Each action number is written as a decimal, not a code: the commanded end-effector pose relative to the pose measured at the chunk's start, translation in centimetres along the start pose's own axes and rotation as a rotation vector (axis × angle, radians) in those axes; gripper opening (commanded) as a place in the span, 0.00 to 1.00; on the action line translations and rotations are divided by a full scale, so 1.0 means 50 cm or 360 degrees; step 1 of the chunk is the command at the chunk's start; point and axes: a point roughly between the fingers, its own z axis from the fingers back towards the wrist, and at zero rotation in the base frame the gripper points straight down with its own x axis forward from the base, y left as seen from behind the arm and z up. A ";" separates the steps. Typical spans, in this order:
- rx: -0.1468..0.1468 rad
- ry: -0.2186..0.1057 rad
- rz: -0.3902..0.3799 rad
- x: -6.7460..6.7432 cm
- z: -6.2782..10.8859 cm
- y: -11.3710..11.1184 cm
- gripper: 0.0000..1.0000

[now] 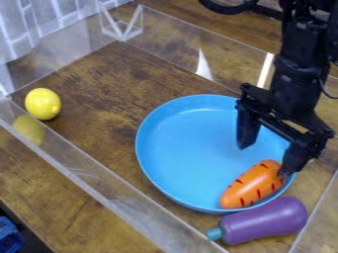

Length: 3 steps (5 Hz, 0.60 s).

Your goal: Remove the carrot from the blue tray and put it on the table

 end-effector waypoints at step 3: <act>0.0003 -0.0239 -0.0024 0.011 0.075 0.011 1.00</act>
